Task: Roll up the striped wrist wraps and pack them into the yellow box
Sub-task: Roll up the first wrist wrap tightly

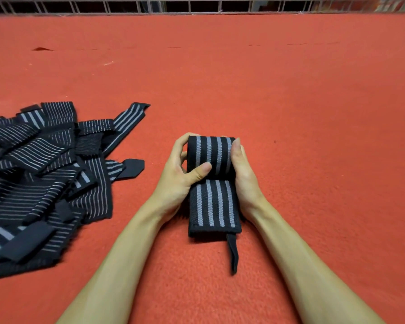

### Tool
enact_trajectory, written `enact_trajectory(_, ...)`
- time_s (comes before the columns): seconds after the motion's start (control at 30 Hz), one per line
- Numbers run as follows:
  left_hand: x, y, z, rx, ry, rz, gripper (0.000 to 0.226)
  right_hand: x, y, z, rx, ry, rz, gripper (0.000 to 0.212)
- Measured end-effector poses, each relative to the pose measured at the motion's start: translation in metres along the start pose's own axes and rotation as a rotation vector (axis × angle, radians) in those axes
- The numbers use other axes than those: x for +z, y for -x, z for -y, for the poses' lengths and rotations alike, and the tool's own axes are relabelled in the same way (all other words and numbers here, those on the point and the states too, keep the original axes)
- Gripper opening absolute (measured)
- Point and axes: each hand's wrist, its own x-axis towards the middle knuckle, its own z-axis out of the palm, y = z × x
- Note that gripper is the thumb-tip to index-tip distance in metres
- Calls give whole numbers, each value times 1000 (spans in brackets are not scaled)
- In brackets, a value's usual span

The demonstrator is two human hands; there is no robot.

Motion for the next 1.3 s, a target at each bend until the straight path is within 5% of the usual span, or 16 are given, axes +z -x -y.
enact_trajectory(0.13, -2, 0, -1, 107, -76, 3, 55, -2, 1, 6, -17, 38, 13, 70)
enact_trajectory(0.37, -1, 3, -5, 47, -44, 56, 58, -4, 0, 8, -49, -79, -35, 24)
enact_trajectory(0.53, 4, 2, -3, -99, 93, 20, 71, -5, 2, 5, -65, -148, 28, 29)
enact_trajectory(0.83, -2, -2, -2, -200, 205, 33, 55, -9, 2, 3, -39, -194, 92, 62)
enact_trajectory(0.97, -1, -3, 8, -175, 95, -92, 71, -11, -3, -4, 58, -250, 55, 55)
enact_trajectory(1.1, 2, 3, 10, -174, 78, -190, 55, -8, -8, -7, 18, -73, 32, 52)
enact_trajectory(1.3, 20, 15, -12, -224, -123, -139, 57, -35, 11, 18, -26, 46, 46, 27)
